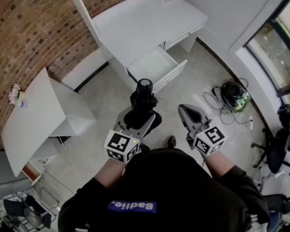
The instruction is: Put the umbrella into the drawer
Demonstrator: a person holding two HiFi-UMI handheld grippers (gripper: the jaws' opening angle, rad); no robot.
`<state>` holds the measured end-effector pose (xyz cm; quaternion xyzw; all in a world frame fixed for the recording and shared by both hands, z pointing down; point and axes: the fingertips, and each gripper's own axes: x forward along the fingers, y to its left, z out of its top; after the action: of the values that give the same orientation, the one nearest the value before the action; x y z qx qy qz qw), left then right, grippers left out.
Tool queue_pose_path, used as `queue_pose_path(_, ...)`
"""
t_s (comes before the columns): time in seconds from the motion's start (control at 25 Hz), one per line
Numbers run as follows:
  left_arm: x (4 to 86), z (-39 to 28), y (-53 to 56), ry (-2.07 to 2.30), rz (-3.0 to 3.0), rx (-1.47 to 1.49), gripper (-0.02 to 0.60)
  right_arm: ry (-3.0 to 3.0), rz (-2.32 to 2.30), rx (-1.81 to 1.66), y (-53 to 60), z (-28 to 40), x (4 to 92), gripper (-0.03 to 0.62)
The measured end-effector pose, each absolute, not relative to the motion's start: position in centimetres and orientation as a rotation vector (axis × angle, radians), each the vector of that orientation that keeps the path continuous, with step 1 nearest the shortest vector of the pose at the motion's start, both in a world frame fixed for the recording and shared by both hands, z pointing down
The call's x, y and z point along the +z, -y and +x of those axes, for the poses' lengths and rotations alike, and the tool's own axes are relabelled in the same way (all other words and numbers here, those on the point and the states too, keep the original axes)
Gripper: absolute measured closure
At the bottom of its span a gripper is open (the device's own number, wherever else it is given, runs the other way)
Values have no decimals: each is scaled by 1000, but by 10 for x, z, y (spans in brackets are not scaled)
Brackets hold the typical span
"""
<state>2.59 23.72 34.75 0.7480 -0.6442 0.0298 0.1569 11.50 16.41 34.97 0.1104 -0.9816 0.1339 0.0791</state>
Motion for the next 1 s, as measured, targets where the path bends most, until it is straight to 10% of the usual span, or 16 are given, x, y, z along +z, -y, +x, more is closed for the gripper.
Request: queue_pose_path(1.0, 354, 18, -235, 1827, 2163, 105, 341, 2946, 378, 411, -161, 114, 358, 563)
